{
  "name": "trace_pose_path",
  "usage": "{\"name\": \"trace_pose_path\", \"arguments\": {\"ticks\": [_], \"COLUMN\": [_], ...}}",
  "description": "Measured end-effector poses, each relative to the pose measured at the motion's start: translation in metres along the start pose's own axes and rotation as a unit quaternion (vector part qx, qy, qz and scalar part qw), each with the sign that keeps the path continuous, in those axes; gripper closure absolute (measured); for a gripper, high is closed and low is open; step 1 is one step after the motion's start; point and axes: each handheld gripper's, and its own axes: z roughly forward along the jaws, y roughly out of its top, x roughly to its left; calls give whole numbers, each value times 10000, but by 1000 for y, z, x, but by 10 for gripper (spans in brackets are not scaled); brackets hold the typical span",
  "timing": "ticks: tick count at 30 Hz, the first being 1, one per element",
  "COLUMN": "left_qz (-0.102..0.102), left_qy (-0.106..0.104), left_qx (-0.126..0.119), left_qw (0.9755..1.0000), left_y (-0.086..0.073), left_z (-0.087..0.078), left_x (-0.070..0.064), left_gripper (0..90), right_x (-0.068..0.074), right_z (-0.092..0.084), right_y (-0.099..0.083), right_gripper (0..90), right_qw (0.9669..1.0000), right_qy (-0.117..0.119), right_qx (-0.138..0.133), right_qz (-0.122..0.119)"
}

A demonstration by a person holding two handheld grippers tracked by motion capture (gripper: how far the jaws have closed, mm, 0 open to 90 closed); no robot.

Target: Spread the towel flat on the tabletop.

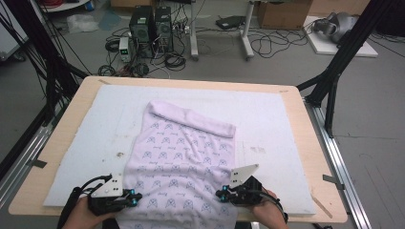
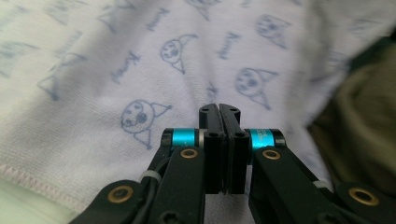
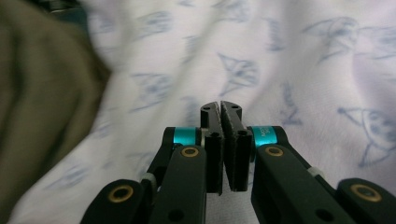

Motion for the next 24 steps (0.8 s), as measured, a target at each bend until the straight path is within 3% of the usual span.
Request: {"name": "trace_pose_path", "arguments": {"ticks": [1, 3, 4, 5, 7, 9, 11, 14, 16, 21, 24], "left_qz": [75, 125, 134, 88, 18, -50, -120, -249, -321, -480, -515], "left_qy": [-48, -30, 50, 165, 335, 574, 797, 971, 1091, 1236, 1215], "left_qx": [-43, -230, -289, -319, -342, -380, -403, -514, -544, -642, -610], "left_qw": [10000, 9997, 9995, 9993, 9989, 9976, 9959, 9936, 9920, 9891, 9894], "left_y": [-2, -3, -3, -1, 4, 11, 18, 26, 31, 39, 41], "left_z": [-6, -18, -21, -22, -19, -14, -8, 2, 8, 21, 29], "left_x": [-6, -12, -12, -9, 3, 16, 30, 49, 61, 82, 89], "left_gripper": [883, 877, 869, 782, 700, 645, 624, 615, 606, 583, 578], "right_x": [7, 23, 27, 26, 15, -3, -26, -70, -99, -166, -191], "right_z": [0, -3, -8, -13, -21, -27, -33, -39, -41, -36, -27], "right_y": [-1, -4, -5, -4, -1, 5, 13, 23, 29, 37, 41], "right_gripper": [883, 878, 870, 841, 743, 674, 670, 647, 638, 598, 588], "right_qw": [9997, 9988, 9991, 9994, 9996, 9983, 9959, 9906, 9849, 9766, 9729], "right_qy": [254, 367, 276, 225, -112, -434, -767, -1204, -1545, -1805, -1814], "right_qx": [29, 62, 2, -87, -247, -386, -401, -363, -323, -210, -137], "right_qz": [-30, -306, -311, -241, -106, 81, 270, 541, 712, 1149, 1427]}}
